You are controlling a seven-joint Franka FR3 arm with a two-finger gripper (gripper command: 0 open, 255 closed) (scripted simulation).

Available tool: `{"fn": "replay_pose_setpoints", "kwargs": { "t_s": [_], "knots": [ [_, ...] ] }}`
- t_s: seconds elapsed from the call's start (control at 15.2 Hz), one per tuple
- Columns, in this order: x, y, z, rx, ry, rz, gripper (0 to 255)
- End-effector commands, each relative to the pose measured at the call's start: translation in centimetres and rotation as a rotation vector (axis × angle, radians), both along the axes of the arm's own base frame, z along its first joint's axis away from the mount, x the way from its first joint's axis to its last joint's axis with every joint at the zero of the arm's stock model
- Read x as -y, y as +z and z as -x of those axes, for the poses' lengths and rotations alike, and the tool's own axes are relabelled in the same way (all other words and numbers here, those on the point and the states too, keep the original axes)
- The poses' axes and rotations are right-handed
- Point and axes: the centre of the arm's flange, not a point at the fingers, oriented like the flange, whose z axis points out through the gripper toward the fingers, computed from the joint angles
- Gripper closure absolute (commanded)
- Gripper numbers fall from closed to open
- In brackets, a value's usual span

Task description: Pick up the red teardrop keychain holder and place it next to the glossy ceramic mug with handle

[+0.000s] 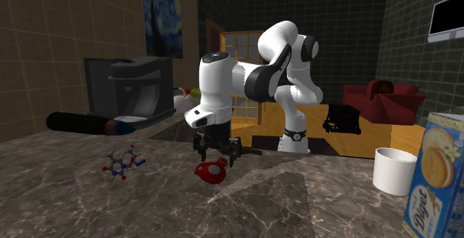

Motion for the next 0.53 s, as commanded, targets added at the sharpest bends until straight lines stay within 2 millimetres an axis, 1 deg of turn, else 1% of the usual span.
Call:
{"fn": "replay_pose_setpoints", "kwargs": {
  "t_s": [0.0, 0.07, 0.46],
  "knots": [
    [0.00, 0.00, 0.00, 0.000, 0.000, 0.000, 0],
    [0.00, 0.00, 0.00, 0.000, 0.000, 0.000, 255],
    [0.00, 0.01, -0.01, 0.000, 0.000, 0.000, 255]
  ]
}}
